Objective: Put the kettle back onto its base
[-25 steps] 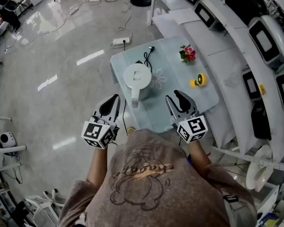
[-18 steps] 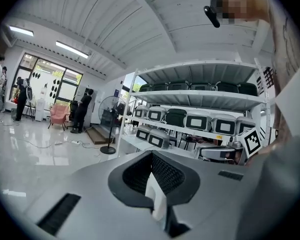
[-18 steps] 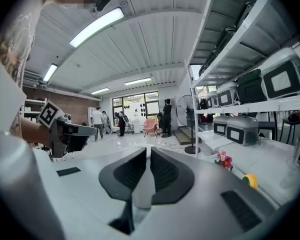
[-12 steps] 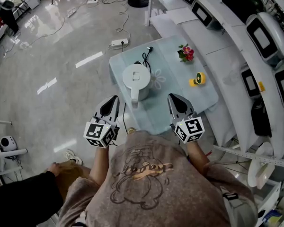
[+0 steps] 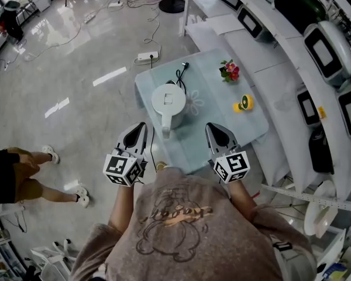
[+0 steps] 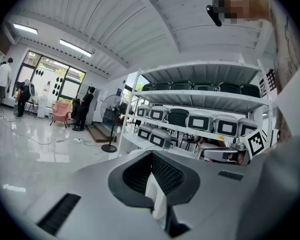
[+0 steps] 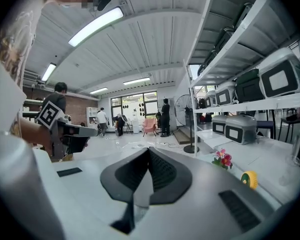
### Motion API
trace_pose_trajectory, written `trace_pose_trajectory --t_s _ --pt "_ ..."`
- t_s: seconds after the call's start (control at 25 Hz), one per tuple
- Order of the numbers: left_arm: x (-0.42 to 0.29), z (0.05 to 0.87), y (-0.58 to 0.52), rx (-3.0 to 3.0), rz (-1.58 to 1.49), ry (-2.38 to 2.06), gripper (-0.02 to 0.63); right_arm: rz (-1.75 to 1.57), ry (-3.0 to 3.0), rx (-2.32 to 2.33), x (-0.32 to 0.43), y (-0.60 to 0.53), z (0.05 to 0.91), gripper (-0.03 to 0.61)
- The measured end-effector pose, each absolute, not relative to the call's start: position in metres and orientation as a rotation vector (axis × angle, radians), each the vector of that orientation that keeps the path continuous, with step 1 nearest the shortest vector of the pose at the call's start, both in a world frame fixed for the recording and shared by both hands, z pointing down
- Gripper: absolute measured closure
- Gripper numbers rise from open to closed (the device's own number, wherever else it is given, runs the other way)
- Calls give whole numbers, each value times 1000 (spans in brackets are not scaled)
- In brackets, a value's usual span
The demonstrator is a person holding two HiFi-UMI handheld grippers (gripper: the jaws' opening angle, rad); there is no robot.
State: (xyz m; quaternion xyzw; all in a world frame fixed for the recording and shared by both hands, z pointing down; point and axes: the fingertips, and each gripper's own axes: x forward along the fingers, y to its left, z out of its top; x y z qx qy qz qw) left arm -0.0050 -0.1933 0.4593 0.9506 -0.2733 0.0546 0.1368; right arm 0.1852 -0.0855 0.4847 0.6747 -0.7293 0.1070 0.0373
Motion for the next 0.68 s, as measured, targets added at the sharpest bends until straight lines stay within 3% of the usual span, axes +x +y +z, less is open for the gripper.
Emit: trace_pose_trajectory --t_s 0.68 --pt "-9 455 -198 2732 133 -815 592 292 -2217 2081 195 -86 480 580"
